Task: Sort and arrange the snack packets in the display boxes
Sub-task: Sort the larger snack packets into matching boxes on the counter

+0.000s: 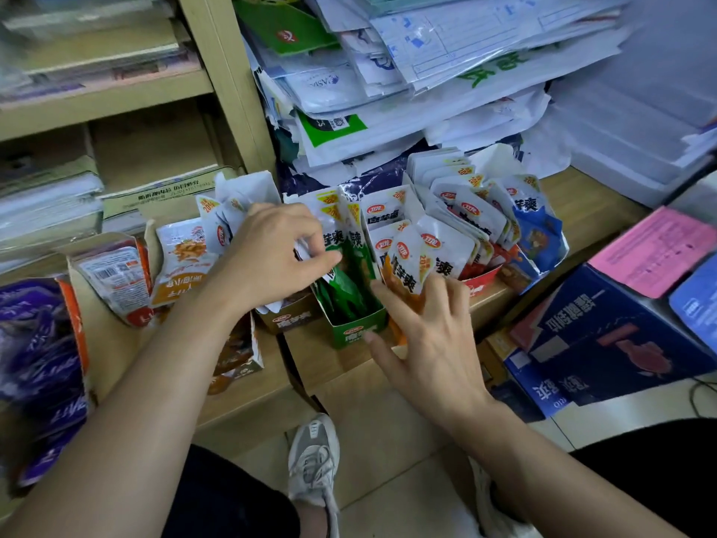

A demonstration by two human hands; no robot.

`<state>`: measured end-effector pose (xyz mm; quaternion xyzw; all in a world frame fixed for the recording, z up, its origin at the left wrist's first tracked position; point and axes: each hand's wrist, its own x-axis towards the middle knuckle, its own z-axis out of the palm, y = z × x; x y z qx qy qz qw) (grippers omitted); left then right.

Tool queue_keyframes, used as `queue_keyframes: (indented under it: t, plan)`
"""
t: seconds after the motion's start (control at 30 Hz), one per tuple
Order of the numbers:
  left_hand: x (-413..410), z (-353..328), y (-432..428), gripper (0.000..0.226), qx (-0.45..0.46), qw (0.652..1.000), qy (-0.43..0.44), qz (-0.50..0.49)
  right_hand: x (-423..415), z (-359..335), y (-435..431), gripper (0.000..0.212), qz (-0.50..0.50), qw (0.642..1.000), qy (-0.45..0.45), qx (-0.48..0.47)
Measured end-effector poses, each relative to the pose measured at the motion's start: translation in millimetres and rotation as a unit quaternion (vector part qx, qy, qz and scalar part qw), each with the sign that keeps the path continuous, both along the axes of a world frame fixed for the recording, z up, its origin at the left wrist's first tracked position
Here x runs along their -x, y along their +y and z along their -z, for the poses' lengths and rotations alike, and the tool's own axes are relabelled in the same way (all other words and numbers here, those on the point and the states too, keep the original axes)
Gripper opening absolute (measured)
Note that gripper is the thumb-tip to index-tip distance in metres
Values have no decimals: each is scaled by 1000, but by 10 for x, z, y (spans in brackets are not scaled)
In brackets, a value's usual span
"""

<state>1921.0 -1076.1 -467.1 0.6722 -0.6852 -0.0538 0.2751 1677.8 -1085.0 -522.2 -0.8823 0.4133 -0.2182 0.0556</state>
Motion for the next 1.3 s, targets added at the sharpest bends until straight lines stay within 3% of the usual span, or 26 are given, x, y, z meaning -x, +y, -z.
queue_keyframes:
  t: [0.13, 0.17, 0.23, 0.3, 0.37, 0.47, 0.53, 0.67, 0.83, 0.93, 1.03, 1.13, 1.2, 1.3]
  plan:
    - [-3, 5, 15, 8, -3, 1000, 15, 11, -32, 76, -11, 57, 14, 998, 60, -26]
    - [6, -3, -1, 19, -11, 1000, -5, 8, -32, 86, -7, 57, 10, 998, 59, -31]
    - [64, -33, -41, 66, -45, 997, -60, 5, -32, 88, 1, 57, 1, 997, 51, -49]
    - [159, -65, -117, 87, -67, 993, -101, 8, -28, 92, 0, 58, -5, 997, 47, -60]
    - [192, -69, -165, 73, -63, 993, -101, 14, -16, 101, -7, 57, -10, 997, 38, -67]
    - [115, -65, -144, 32, -3, 999, -50, 4, -1, 111, -26, 53, -15, 997, 7, -77]
    - [52, -63, -101, 24, 29, 999, -29, -7, 1, 107, -31, 51, -15, 996, -20, -87]
    - [14, -73, -29, 27, 22, 1000, 7, -14, 7, 87, -31, 55, -18, 994, -54, -92]
    - [45, -231, 235, 32, 68, 973, 220, 4, 69, -86, 103, 70, 60, 976, -173, -117]
    - [22, -253, 499, 38, 109, 971, 195, -81, 54, -229, 206, 70, 73, 978, -194, -30]
    - [-36, -208, 728, 42, 53, 978, 37, -199, -30, -282, 173, 57, -20, 986, -165, 11]
    - [-55, -255, 811, 63, -67, 958, -42, -275, -175, -241, 108, 62, -170, 985, -24, 25]
    - [-31, -245, 799, 69, -80, 950, -6, -303, -274, -230, 39, 69, -237, 968, 73, 38]
    - [35, -169, 773, 60, -61, 939, 118, -317, -403, -259, -88, 71, -212, 969, 123, 27]
